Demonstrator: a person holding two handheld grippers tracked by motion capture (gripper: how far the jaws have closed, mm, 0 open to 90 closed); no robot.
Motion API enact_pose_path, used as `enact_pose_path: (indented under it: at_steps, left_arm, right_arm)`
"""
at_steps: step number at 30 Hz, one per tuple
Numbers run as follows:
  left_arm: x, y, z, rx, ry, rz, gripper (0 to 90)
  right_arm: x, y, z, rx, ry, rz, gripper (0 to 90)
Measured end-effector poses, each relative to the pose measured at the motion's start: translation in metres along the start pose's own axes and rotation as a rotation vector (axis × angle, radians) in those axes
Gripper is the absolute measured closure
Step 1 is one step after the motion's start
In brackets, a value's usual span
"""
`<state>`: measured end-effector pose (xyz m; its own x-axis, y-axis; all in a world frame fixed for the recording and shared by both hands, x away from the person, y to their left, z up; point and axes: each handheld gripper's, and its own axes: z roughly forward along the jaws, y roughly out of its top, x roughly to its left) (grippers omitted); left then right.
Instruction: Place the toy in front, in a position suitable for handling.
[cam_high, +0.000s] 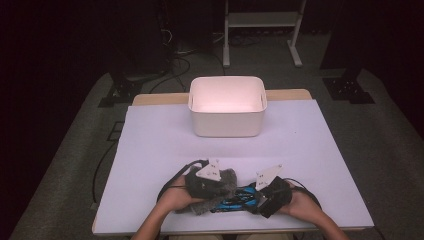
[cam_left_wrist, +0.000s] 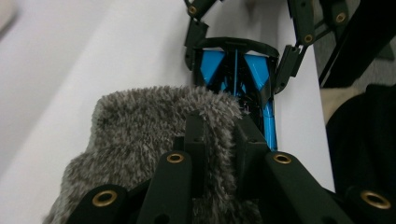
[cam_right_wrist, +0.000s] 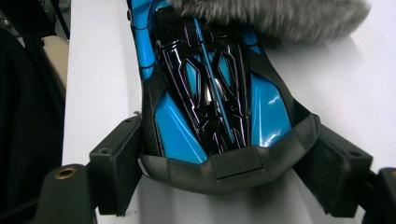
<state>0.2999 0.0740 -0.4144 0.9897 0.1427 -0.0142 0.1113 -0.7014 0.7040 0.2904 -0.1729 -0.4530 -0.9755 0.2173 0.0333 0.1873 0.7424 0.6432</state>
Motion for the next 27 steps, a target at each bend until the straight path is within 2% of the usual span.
enact_pose_path:
  at_steps: [1, 2, 3, 5, 6, 8, 11, 12, 15, 18, 21, 24, 27]
  left_arm:
    - [0.000, -0.001, -0.001, 0.001, 0.001, -0.010, 71.3]
    - [0.000, -0.002, -0.002, -0.004, -0.001, -0.030, 58.1]
    - [0.000, -0.004, -0.005, -0.015, -0.015, -0.050, 49.2]
    - [0.000, -0.006, -0.012, -0.051, -0.006, -0.074, 38.3]
    - [0.001, -0.007, -0.016, -0.057, -0.014, -0.083, 35.7]
    - [0.002, -0.010, -0.020, -0.068, -0.004, -0.090, 35.7]
    - [0.005, -0.012, -0.017, -0.029, 0.034, -0.131, 36.1]
    - [0.005, -0.012, -0.015, -0.021, 0.022, -0.131, 39.7]
    - [0.002, -0.010, -0.008, -0.012, -0.010, -0.103, 56.7]
    - [-0.005, -0.005, 0.001, 0.009, -0.012, -0.026, 67.0]
    - [-0.009, -0.002, 0.006, -0.003, 0.005, -0.004, 69.8]
    - [-0.007, -0.006, 0.004, -0.011, -0.004, 0.006, 73.0]
    - [-0.004, -0.010, -0.001, 0.023, -0.015, 0.021, 74.6]
  right_arm:
    - [0.000, 0.000, 0.000, -0.002, 0.001, 0.002, 20.8]
    - [0.000, -0.001, 0.000, -0.004, 0.001, 0.003, 20.8]
    - [0.000, -0.001, 0.000, -0.007, 0.001, 0.003, 20.8]
    - [0.000, -0.001, 0.000, -0.010, 0.003, 0.003, 20.7]
    - [0.000, -0.001, 0.000, -0.012, 0.004, 0.001, 20.7]
    - [-0.001, -0.001, 0.000, -0.011, 0.005, 0.000, 20.7]
    - [0.000, -0.001, 0.000, -0.007, 0.003, -0.001, 20.8]
    - [0.000, -0.001, 0.000, -0.007, 0.003, -0.001, 20.8]
    - [0.000, -0.001, 0.000, -0.006, 0.000, -0.004, 21.1]
    - [0.000, -0.001, 0.000, -0.011, 0.002, -0.002, 21.1]
    - [0.000, -0.001, 0.000, -0.012, 0.006, -0.002, 21.4]
    - [0.000, -0.001, 0.000, -0.007, 0.004, -0.005, 21.7]
    - [0.001, 0.001, 0.000, 0.001, -0.003, -0.010, 22.0]
